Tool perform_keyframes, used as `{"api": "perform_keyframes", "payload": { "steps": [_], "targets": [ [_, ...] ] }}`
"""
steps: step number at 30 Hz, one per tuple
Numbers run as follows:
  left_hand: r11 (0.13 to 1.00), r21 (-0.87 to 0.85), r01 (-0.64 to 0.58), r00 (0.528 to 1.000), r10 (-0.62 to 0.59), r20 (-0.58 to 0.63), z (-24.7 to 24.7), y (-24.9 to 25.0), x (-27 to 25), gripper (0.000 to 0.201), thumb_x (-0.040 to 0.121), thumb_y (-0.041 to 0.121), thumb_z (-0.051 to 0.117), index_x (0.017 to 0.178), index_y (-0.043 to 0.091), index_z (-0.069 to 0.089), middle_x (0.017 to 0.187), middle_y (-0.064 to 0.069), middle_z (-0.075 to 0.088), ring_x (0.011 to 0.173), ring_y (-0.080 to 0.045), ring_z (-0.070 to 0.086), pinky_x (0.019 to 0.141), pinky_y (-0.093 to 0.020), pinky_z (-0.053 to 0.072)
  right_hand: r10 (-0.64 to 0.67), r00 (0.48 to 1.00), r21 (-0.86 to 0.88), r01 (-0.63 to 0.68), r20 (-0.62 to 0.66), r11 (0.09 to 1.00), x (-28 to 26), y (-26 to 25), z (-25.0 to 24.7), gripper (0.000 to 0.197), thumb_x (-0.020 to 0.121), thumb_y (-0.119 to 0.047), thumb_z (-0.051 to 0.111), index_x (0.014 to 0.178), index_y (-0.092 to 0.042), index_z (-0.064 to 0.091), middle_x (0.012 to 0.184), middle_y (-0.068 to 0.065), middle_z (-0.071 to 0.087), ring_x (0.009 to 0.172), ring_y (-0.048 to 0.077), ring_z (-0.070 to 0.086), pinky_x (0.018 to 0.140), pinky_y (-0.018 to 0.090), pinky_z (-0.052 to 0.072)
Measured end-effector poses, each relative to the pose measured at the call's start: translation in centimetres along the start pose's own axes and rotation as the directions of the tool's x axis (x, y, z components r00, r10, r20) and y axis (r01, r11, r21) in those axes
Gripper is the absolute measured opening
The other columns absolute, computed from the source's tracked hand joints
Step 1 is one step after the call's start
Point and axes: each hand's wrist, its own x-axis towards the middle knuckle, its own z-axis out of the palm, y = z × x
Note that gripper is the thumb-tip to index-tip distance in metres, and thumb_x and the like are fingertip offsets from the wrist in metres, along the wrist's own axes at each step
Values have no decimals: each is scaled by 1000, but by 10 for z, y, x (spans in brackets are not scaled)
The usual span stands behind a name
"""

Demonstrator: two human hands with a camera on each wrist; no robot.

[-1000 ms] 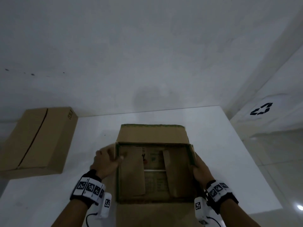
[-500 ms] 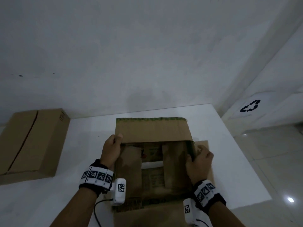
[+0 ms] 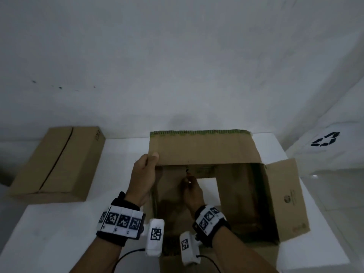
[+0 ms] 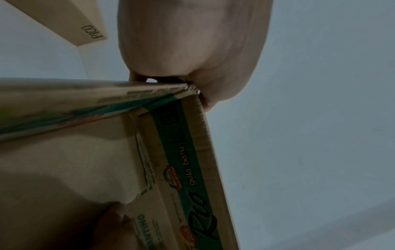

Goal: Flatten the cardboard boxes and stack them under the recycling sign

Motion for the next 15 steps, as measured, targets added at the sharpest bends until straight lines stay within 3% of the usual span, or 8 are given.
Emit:
{"api": "perform_keyframes", "payload": {
  "steps": [3, 6, 11, 13, 15],
  "targets": [
    [997, -53, -54, 998, 55, 14, -6, 14, -11, 36, 99, 40, 47, 81, 10, 53, 84, -9, 56, 84, -24, 55, 72, -39, 44, 60, 998, 15, -60, 13, 998, 11, -5, 9, 29, 98, -22, 33, 109, -14, 59, 110, 10, 64, 102, 31, 59, 94, 42, 48],
    [991, -117, -67, 997, 71, 29, -11, 25, -22, 38, 99, 39, 48, 85, 3, 54, 84, -7, 57, 82, -20, 56, 72, -37, 46, 118, 990, 3, -118, 80, 993, 24, -2, 15, 26, 93, -21, 36, 100, -14, 60, 108, 11, 64, 100, 31, 60, 95, 49, 49],
    [980, -193, -42, 997, 53, 49, -8, 37, -40, 28, 101, 29, 46, 83, 12, 59, 75, 4, 61, 75, -9, 60, 62, -23, 49, 98, 985, -95, -84, 145, 992, 36, -3, 18, 25, 96, -17, 41, 107, -6, 61, 113, 16, 63, 105, 34, 59, 95, 49, 49],
    [979, -203, -36, 998, 46, 45, -6, 39, -41, 26, 101, 30, 46, 86, 14, 60, 81, 2, 61, 80, -11, 60, 65, -25, 50, 93, 983, -81, -81, 158, 993, 34, -7, 17, 26, 95, -21, 43, 112, -10, 59, 116, 14, 62, 106, 33, 59, 96, 49, 49],
    [977, -208, -34, 999, 40, 25, -5, 37, -38, 26, 100, 33, 47, 91, 13, 61, 90, -4, 62, 89, -20, 60, 73, -33, 52, 86, 984, -3, -87, 154, 996, 25, -13, 13, 29, 93, -25, 50, 120, -17, 51, 117, 10, 60, 106, 29, 60, 93, 45, 51]
  ]
}}
